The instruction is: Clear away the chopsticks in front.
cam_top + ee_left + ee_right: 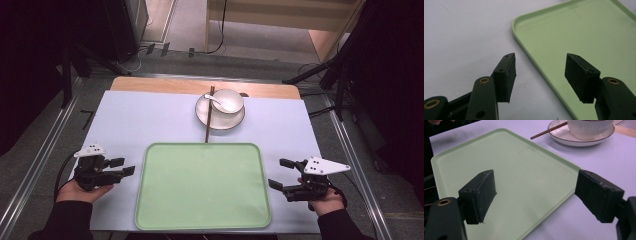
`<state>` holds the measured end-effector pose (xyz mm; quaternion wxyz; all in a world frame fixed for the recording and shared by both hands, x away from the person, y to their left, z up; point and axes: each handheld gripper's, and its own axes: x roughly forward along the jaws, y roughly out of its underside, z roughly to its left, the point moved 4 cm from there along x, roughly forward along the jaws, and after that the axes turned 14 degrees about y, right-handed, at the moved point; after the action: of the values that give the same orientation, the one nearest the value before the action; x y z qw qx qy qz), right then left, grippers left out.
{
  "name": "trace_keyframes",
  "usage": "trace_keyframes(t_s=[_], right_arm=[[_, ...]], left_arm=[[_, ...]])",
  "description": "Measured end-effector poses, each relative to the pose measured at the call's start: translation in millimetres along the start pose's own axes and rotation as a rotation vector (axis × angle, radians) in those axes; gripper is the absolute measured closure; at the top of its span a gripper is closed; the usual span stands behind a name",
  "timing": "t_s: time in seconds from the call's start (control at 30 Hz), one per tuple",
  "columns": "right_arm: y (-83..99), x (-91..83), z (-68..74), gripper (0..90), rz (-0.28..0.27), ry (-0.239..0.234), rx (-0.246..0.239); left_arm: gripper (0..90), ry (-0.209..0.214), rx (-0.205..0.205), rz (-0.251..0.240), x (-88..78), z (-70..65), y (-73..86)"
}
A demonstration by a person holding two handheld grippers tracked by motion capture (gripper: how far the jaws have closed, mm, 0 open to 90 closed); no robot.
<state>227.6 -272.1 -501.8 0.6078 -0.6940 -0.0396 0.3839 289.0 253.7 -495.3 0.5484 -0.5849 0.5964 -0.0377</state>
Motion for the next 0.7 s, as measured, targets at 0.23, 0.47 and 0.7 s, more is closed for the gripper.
trace_keyframes(t_s=[0.23, 0.47, 0.7], right_arm=[[0.5, 0.2, -0.1, 17.2, 0.004, 0.004, -0.001], [1.0, -0.1, -0.2, 17.2, 0.005, 0.01, 0.0], [0.9, -0.5, 0.1, 17.1, 0.003, 0.007, 0.005]], left_arm=[[41.6, 0.04, -0.135, -0.017, 0.9, 3.3, -11.8], [38.1, 0.02, -0.077, 0.026, 11.8, -2.5, -32.7], [33.6, 0.025, -0.031, 0.059, 23.6, -8.2, -61.0]])
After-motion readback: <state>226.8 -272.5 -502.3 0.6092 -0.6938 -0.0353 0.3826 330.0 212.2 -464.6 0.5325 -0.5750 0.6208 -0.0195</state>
